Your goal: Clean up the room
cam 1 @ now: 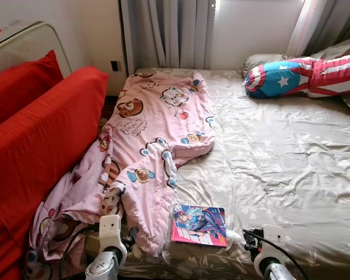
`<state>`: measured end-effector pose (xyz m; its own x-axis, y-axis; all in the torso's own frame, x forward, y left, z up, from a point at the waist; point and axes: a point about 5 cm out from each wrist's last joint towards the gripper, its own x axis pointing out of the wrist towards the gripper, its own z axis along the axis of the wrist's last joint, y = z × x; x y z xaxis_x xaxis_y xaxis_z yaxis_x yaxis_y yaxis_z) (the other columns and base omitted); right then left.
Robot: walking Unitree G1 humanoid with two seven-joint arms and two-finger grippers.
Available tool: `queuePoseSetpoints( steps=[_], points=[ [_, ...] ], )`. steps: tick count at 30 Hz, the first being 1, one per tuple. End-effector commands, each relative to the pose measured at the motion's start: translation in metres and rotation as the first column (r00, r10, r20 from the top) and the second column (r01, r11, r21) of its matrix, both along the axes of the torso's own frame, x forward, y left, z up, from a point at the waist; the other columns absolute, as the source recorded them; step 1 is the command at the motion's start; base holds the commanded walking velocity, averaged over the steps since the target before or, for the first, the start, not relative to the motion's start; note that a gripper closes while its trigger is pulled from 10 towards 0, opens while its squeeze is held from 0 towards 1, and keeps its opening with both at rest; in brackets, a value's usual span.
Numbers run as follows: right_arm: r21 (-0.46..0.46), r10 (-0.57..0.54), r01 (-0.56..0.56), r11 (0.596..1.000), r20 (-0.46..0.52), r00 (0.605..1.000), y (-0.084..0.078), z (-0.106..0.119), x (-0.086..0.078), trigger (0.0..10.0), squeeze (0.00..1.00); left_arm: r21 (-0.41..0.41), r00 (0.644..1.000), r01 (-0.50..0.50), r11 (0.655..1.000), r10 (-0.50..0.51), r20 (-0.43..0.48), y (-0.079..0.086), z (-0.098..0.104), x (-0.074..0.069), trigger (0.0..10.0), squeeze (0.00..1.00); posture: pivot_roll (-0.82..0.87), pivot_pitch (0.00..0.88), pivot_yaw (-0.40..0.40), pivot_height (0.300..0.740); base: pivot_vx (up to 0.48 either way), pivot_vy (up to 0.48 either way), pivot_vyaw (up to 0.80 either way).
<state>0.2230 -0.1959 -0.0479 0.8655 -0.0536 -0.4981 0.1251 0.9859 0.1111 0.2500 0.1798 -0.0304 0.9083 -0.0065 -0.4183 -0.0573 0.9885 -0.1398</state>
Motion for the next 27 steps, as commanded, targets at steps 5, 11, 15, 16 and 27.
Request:
queuePoseSetpoints(
  steps=[5,11,15,16,27],
  points=[
    [-0.046,0.011,0.005,0.999,0.332,0.943,-0.003,0.07,0.074,10.0,0.0,0.095,0.949,-0.005,0.996,-0.025,0.313,0.012,0.072,0.063,10.0,0.0,0.01,0.0,-0.054,0.74,0.0,0.0,0.0],
    [-0.064,0.024,0.003,0.998,0.409,0.912,-0.001,0.089,0.088,10.0,0.0,0.044,0.931,0.005,0.999,-0.021,0.364,0.008,0.079,0.066,10.0,0.0,0.0,0.0,-0.047,0.74,0.0,0.0,0.0],
    [-0.064,0.027,0.001,0.998,0.427,0.904,0.0,0.091,0.088,10.0,0.0,0.042,0.929,0.012,0.999,-0.027,0.37,0.011,0.08,0.066,10.0,0.0,-0.01,0.0,-0.04,0.74,0.0,0.0,0.0],
    [-0.063,0.026,0.001,0.998,0.428,0.903,0.0,0.09,0.087,10.0,0.0,0.041,0.928,0.011,0.999,-0.025,0.371,0.012,0.079,0.065,10.0,0.0,-0.01,0.0,-0.039,0.74,0.0,0.0,0.0],
    [-0.092,0.039,0.004,0.996,0.451,0.891,-0.003,0.085,0.075,10.0,0.0,0.057,0.915,0.027,0.998,-0.048,0.402,0.015,0.076,0.053,10.0,0.0,-0.03,0.0,-0.027,0.74,0.0,0.0,0.0]
  ],
)
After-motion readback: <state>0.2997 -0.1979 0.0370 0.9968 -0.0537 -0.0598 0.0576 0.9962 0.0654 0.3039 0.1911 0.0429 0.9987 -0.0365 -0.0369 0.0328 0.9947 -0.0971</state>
